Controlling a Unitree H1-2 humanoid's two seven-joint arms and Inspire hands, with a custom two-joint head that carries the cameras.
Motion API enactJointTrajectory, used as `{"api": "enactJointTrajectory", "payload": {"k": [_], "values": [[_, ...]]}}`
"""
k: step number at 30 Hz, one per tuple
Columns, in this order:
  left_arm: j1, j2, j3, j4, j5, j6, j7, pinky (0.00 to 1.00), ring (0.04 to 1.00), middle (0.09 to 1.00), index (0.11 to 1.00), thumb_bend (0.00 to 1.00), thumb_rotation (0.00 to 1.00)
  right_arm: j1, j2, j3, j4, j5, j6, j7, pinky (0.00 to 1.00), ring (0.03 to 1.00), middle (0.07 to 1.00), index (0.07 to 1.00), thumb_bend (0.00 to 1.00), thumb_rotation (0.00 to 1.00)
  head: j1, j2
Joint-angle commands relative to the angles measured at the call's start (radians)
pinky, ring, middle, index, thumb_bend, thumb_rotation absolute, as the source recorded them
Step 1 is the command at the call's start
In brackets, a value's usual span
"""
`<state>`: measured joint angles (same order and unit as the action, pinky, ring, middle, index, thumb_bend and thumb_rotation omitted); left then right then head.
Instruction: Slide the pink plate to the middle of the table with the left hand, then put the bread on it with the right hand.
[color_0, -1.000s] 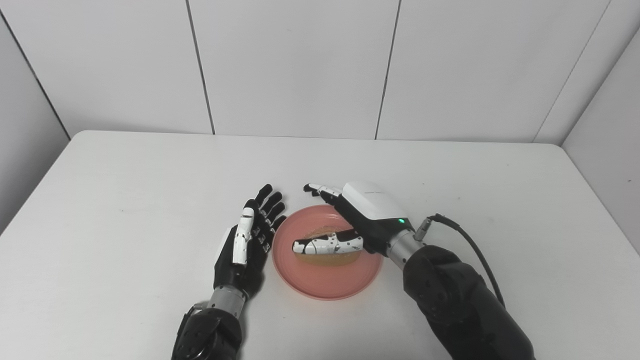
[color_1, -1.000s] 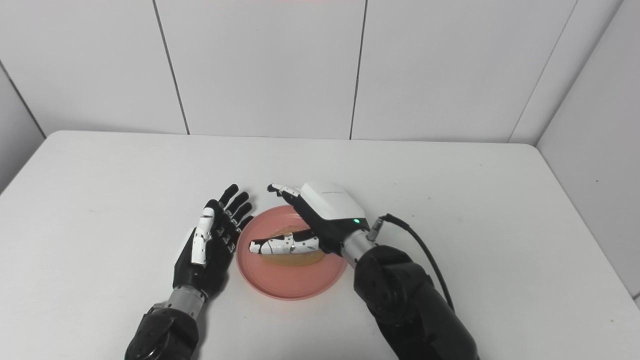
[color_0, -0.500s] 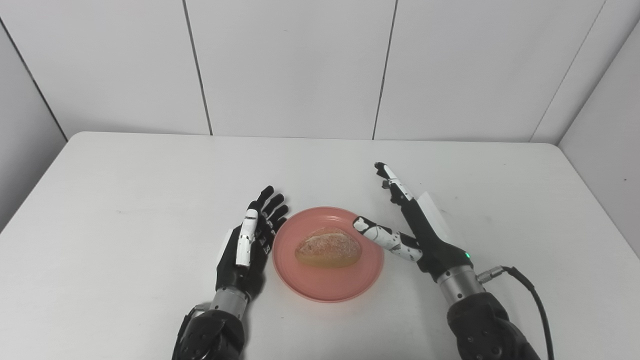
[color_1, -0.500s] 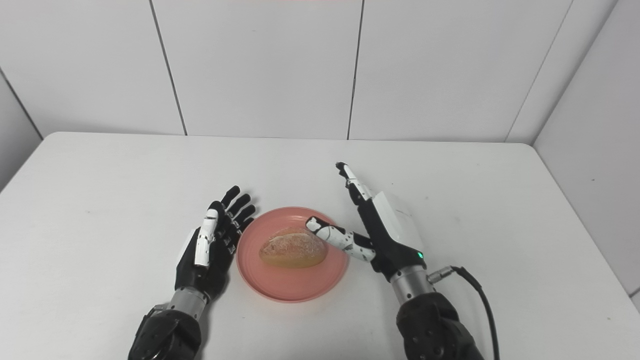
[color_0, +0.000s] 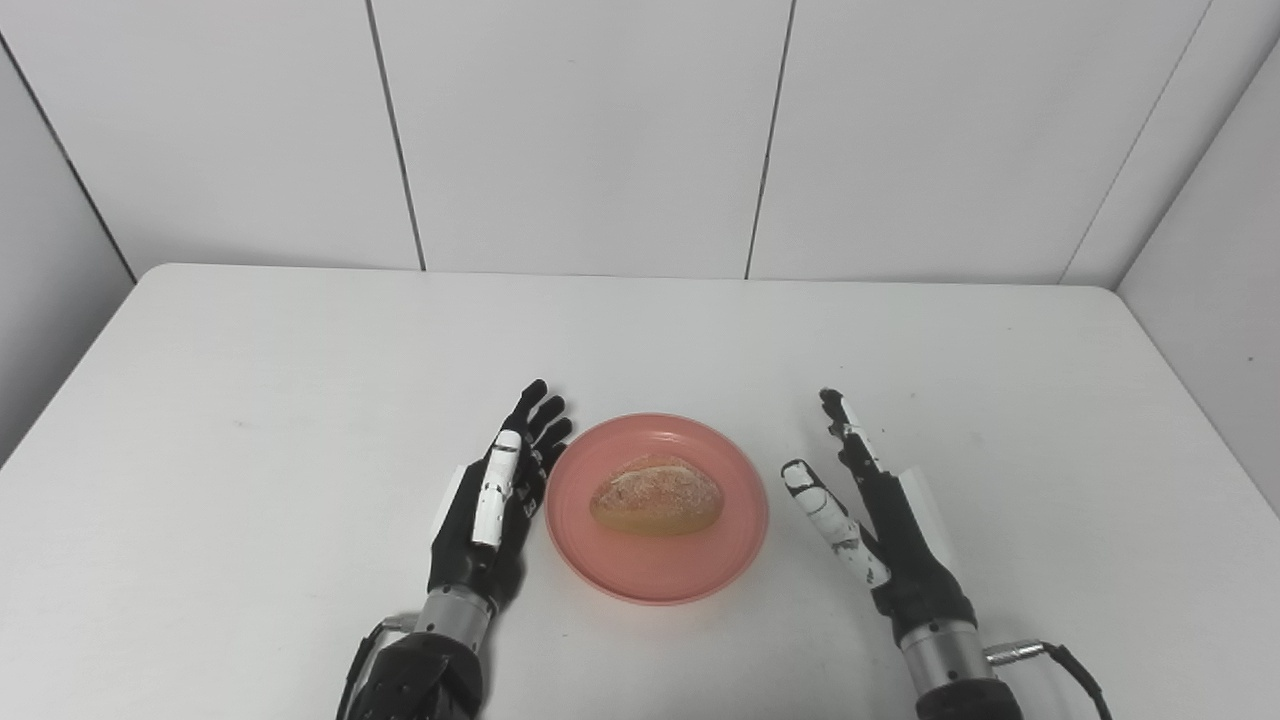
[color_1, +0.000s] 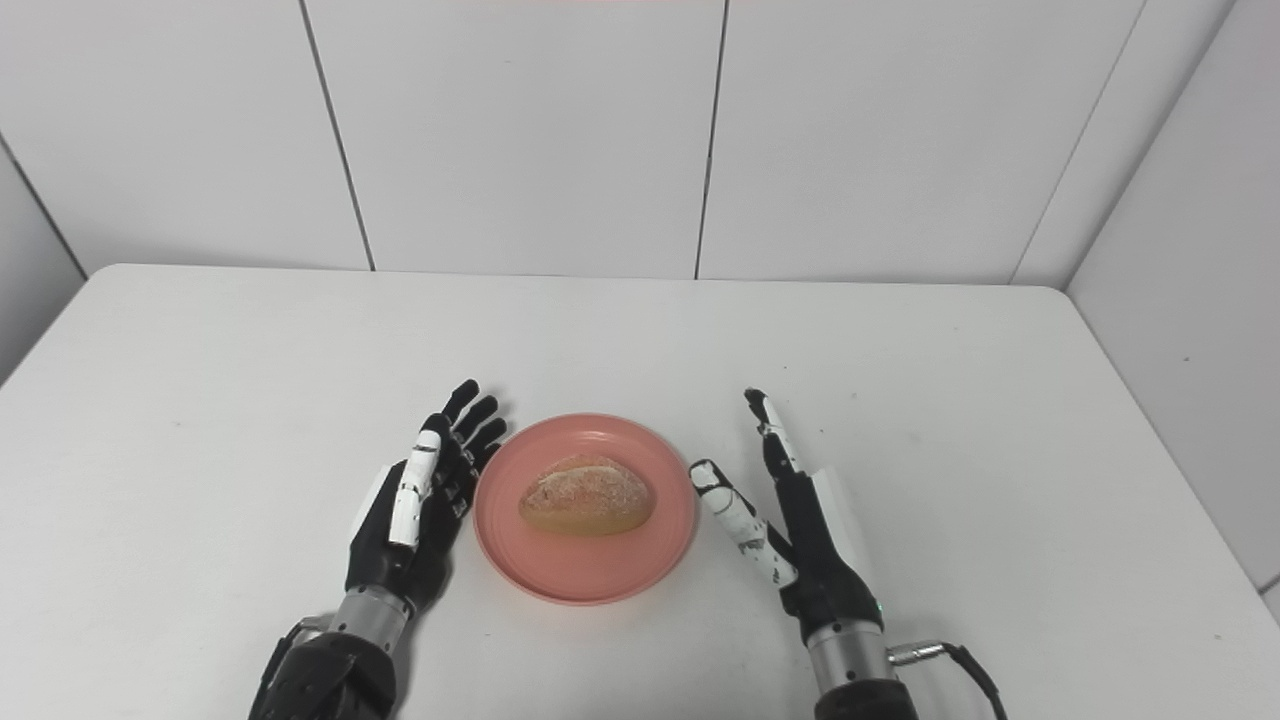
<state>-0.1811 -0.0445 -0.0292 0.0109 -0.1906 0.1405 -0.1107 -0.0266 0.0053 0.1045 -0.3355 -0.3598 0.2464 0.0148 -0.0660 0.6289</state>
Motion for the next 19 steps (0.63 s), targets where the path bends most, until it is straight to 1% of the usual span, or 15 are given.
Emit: {"api": "enactJointTrajectory", "payload": {"k": [1,3,5,13,19], "values": [[0.023,0.007,-0.002,0.0,0.012,0.006,-0.001,0.97,0.944,0.958,0.944,0.47,1.0,-0.004,0.014,-0.01,-0.021,0.037,-0.069,-0.024,0.92,0.964,0.972,0.965,0.47,1.0,0.002,0.0],[0.026,0.011,-0.003,-0.001,0.013,0.003,-0.002,0.97,0.946,0.96,0.948,0.47,1.0,-0.001,0.018,-0.011,0.0,0.057,-0.094,-0.032,0.91,0.956,0.969,0.96,0.42,1.0,0.003,-0.002],[0.029,0.013,-0.003,-0.002,0.015,0.003,-0.002,0.98,0.947,0.961,0.95,0.47,1.0,0.001,0.018,-0.011,0.023,0.071,-0.117,-0.036,0.9,0.952,0.966,0.958,0.39,1.0,0.006,-0.004],[0.037,0.019,-0.002,0.007,0.018,-0.018,-0.003,0.97,0.951,0.963,0.95,0.44,1.0,0.012,0.033,-0.015,0.099,0.145,-0.182,-0.046,0.91,0.96,0.978,0.965,0.36,1.0,0.004,-0.01],[0.036,0.018,0.001,0.019,0.02,-0.033,-0.009,0.97,0.951,0.965,0.954,0.44,1.0,0.013,0.033,-0.014,0.123,0.177,-0.207,-0.045,0.93,0.962,0.977,0.965,0.34,1.0,0.012,-0.015]]}}
